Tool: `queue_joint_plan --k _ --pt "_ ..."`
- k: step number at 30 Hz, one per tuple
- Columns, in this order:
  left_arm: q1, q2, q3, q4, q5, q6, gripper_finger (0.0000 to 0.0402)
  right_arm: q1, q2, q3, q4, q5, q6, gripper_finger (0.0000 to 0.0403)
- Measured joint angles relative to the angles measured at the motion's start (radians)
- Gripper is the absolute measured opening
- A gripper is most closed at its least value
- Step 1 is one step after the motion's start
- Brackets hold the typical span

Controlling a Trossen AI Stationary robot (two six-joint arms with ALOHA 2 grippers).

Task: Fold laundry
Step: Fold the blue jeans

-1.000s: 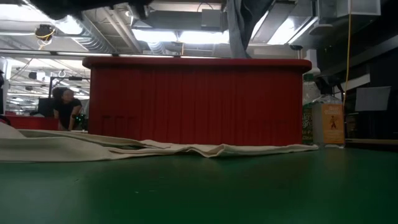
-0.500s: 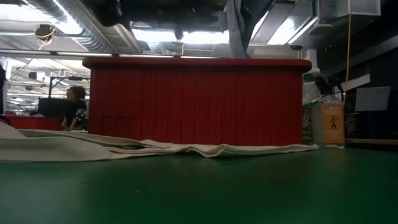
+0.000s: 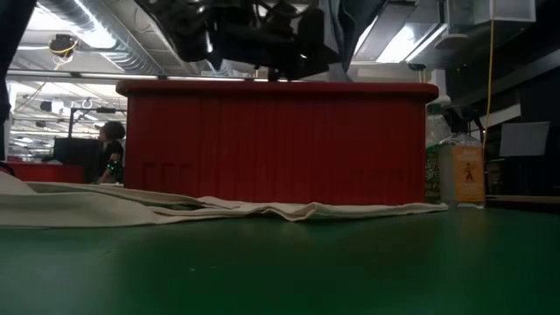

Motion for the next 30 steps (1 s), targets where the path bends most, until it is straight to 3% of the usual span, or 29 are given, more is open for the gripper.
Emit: queue_joint_plan --k 4,9,18,30 --pt "0.0 0.042 0.034 -0.001 -0.016 -0.013 0.0184 0.0 0.0 0.0 0.0 -0.042 0.0 0.0001" --pt "0.005 0.055 0.039 -0.012 -0.125 -0.078 0.0183 0.0 0.0 0.0 0.003 -0.065 0.0 0.0001" --pt "0.019 0.055 0.039 -0.03 -0.053 -0.232 0.0183 0.0 0.0 0.0 0.006 -0.065 0.0 0.0006" --pt "0.018 0.055 0.039 -0.034 -0.072 -0.238 0.0183 0.0 0.001 0.0 0.009 -0.099 0.0 0.0005"
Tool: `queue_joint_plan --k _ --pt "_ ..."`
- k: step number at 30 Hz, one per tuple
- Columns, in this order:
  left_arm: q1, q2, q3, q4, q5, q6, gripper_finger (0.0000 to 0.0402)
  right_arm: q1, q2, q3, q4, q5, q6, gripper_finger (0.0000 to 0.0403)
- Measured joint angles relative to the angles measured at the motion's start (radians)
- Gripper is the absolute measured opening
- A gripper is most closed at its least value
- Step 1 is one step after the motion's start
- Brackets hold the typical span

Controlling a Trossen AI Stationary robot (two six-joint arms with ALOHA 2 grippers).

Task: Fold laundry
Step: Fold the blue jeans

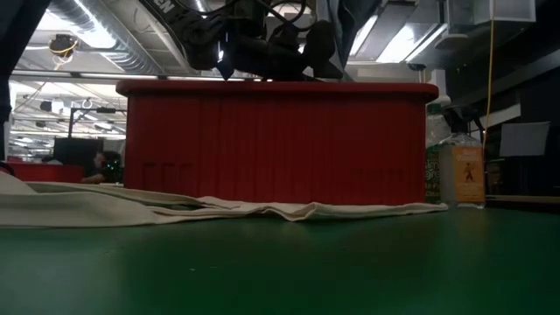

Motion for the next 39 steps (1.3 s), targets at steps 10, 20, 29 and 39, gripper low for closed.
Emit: queue_joint_plan --k 10,20,29,39 --pt "-0.014 0.0 0.0 0.0 0.005 0.003 0.0183 0.0 0.019 0.0 0.044 -0.024 0.045 0.0005" --pt "0.004 0.129 0.125 0.027 0.014 0.004 0.0183 0.039 0.051 0.0 0.116 -0.07 0.095 0.0005" --pt "-0.018 0.184 0.27 -0.053 -0.082 0.075 0.0106 0.045 0.054 -0.001 0.135 -0.113 0.04 0.0005" --pt "-0.026 0.136 0.289 -0.04 -0.141 0.113 0.0009 0.045 0.042 0.0 0.122 -0.094 -0.112 0.0005"
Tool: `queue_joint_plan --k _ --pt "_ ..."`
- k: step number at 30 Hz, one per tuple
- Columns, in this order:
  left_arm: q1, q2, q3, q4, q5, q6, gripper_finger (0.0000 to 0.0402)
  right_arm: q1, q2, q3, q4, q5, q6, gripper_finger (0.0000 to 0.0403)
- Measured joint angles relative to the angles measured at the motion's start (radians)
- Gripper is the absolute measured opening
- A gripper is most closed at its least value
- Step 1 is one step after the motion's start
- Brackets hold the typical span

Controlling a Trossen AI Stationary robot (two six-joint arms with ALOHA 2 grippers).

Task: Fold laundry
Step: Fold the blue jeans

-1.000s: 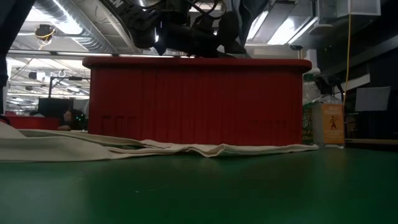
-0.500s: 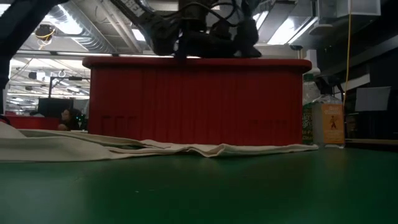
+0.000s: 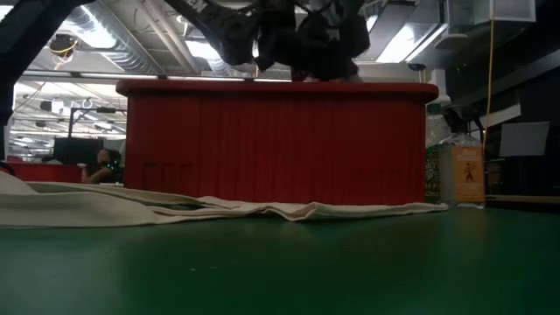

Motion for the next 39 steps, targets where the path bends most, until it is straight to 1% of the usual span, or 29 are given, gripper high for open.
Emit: queue_joint_plan --k 4,8,15,18,20,26,34,39 --pt "-0.012 -0.08 0.001 -0.012 -0.037 0.105 0.0005 -0.018 -0.015 0.0 -0.026 0.055 -0.059 0.0005" --pt "-0.03 -0.176 0.002 -0.062 -0.06 0.164 0.0005 -0.043 -0.03 0.001 -0.05 0.133 -0.114 0.0005" --pt "-0.052 -0.343 0.002 -0.185 -0.126 0.243 0.0004 -0.11 -0.04 0.001 -0.115 0.383 -0.283 0.0005" --pt "-0.051 -0.401 0.002 -0.193 -0.136 0.267 0.0004 -0.147 -0.036 0.001 -0.154 0.468 -0.351 0.0005" --pt "-0.051 -0.435 0.002 -0.19 -0.138 0.278 0.0004 -0.165 -0.03 0.001 -0.191 0.484 -0.376 0.0005" --pt "-0.049 -0.522 0.002 -0.228 -0.149 0.334 0.0004 -0.205 -0.023 -0.001 -0.308 0.479 -0.376 0.0013" --pt "-0.044 -0.598 0.002 -0.289 -0.156 0.386 0.0004 -0.203 -0.024 0.0 -0.351 0.489 -0.368 0.005" --pt "-0.044 -0.637 0.002 -0.301 -0.157 0.432 0.0004 -0.203 -0.024 0.0 -0.396 0.514 -0.357 0.0094"
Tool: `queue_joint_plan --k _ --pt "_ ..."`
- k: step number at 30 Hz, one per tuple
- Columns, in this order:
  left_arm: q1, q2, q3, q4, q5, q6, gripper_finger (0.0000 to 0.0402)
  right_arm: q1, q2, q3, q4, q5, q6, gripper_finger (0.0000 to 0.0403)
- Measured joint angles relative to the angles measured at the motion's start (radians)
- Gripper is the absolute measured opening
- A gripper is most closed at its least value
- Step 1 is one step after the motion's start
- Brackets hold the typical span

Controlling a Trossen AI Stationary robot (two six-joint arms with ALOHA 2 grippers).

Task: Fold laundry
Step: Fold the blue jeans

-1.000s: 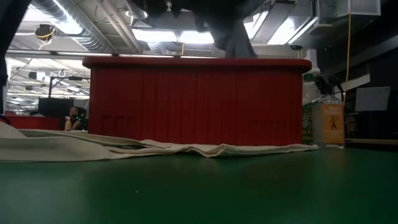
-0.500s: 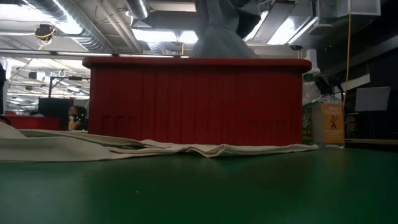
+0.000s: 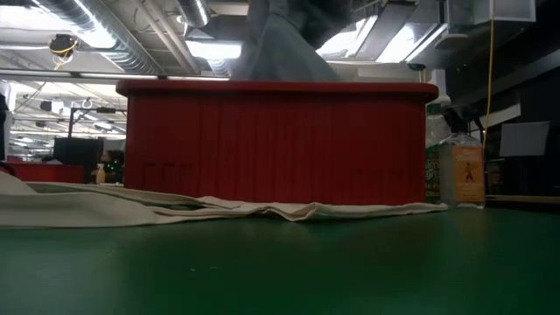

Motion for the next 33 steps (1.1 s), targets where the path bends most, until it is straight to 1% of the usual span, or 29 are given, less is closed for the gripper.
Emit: queue_joint_plan --k 5,8,10,13,17,19,21,23,27,30,33 --pt "0.0 -0.057 0.0 0.0 0.001 0.02 0.0004 0.0 0.0 0.0 -0.08 0.132 0.065 0.0149" --pt "0.0 -0.093 0.0 -0.009 0.019 0.02 0.0004 0.0 0.0 0.0 -0.189 0.149 0.115 0.0167" --pt "-0.007 -0.113 0.0 -0.034 0.034 0.019 0.0004 0.0 0.0 0.0 -0.291 0.118 0.146 0.0171" --pt "-0.02 -0.135 0.0 -0.087 0.04 0.017 0.0004 0.0 0.0 0.0 -0.422 0.027 0.167 0.017" --pt "-0.044 -0.141 0.001 -0.144 0.043 0.016 0.0004 0.0 -0.001 -0.019 -0.501 -0.173 0.181 0.0166" --pt "-0.061 -0.139 0.001 -0.167 0.079 0.015 0.0004 0.0 -0.001 -0.038 -0.513 -0.261 0.2 0.0166" --pt "-0.08 -0.136 0.001 -0.177 0.151 0.003 0.0004 0.001 0.0 -0.054 -0.528 -0.319 0.21 0.0166" --pt "-0.104 -0.133 0.001 -0.18 0.224 -0.035 0.0004 0.001 0.0 -0.068 -0.546 -0.339 0.224 0.0166" --pt "-0.167 -0.132 0.001 -0.23 0.35 -0.098 0.0004 0.001 0.0 -0.082 -0.598 -0.339 0.243 0.0166" --pt "-0.228 -0.132 0.001 -0.305 0.407 -0.137 0.0004 0.001 0.0 -0.082 -0.648 -0.34 0.262 0.0166" --pt "-0.302 -0.132 0.001 -0.396 0.461 -0.149 0.0004 0.001 -0.001 -0.082 -0.646 -0.34 0.3 0.0166"
